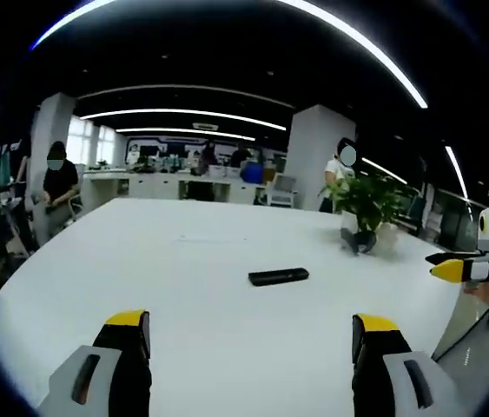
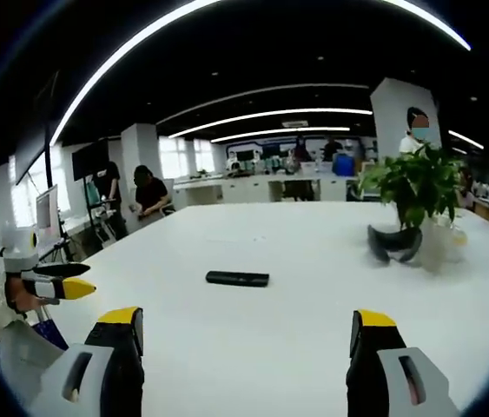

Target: Press the specified remote control buttons in sequence, fully releasing each button before pressing the next.

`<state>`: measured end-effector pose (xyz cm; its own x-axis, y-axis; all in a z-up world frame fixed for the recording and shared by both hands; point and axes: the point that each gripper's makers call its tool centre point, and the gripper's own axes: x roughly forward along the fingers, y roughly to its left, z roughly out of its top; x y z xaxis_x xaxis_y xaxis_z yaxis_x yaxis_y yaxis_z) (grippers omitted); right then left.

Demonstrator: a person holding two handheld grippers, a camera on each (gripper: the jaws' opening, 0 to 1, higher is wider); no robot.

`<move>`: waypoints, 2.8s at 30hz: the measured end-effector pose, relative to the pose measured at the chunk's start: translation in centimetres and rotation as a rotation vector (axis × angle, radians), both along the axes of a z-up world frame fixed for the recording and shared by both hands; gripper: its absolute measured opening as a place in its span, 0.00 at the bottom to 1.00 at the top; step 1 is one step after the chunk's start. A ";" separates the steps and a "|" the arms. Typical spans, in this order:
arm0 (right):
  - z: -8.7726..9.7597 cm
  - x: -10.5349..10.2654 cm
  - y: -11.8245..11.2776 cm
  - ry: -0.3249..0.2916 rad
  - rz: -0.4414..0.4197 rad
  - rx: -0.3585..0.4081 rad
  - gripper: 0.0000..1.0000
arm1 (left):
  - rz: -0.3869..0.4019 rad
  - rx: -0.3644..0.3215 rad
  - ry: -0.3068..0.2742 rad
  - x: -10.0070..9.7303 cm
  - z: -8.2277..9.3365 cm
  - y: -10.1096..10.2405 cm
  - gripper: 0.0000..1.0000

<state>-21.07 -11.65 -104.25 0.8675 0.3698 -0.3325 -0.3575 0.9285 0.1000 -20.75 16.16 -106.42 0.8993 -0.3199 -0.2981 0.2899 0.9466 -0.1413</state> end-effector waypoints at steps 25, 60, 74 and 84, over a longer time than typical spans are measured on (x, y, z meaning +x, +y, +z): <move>-1.4 -0.4 0.7 0.050 0.039 0.004 0.99 | 0.049 0.026 -0.020 0.4 0.1 1.1 0.99; -1.9 -0.6 0.8 0.080 0.047 0.017 0.98 | 0.094 -0.005 -0.023 0.6 0.1 2.1 0.99; -2.0 -0.6 0.7 0.081 0.043 0.014 0.97 | 0.089 -0.012 -0.018 0.6 0.1 2.0 0.99; -2.1 -0.5 0.7 0.081 0.044 0.005 0.97 | 0.086 -0.017 -0.023 0.6 0.2 1.9 0.99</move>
